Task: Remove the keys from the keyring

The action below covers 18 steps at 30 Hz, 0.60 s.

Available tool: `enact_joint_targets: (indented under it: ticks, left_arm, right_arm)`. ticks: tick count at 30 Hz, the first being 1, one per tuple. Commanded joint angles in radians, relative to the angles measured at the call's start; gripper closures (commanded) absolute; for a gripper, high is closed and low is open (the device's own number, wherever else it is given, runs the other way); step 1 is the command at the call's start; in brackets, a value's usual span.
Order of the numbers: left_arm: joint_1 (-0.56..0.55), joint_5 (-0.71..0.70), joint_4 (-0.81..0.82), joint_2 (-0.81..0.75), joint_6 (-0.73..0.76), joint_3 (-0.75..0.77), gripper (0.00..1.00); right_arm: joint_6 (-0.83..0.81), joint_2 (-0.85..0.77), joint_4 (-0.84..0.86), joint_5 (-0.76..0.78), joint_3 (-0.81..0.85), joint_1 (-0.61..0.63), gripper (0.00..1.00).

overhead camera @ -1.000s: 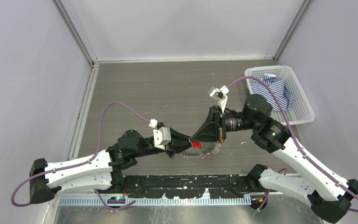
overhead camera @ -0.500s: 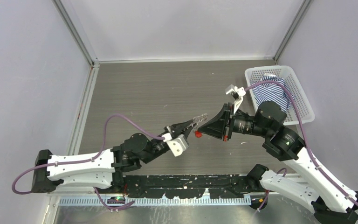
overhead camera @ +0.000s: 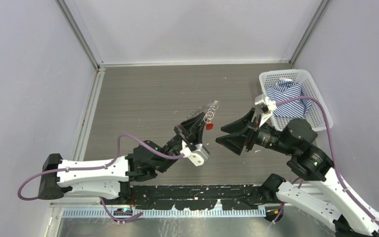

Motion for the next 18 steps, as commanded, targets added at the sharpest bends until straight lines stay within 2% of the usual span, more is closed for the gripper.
enact_joint_targets:
  ticks: [1,8,12,18]
  left_arm:
    - [-0.011,0.050,0.119,-0.084,-0.026,0.056,1.00]
    - [-0.011,0.170,0.024,-0.184,-0.166,0.060,1.00]
    - [-0.011,0.197,-0.003,-0.197,-0.201,0.078,1.00]
    - [-0.011,0.230,-0.017,-0.200,-0.225,0.095,1.00]
  right_arm:
    - [-0.012,-0.088,0.065,0.137,-0.026,0.006,0.31]
    - [0.013,-0.053,0.186,0.025,-0.019,0.005,0.27]
    - [0.045,0.003,0.386,-0.077,-0.049,0.005,0.22]
    - [0.072,0.069,0.690,-0.080,-0.112,0.006,0.18]
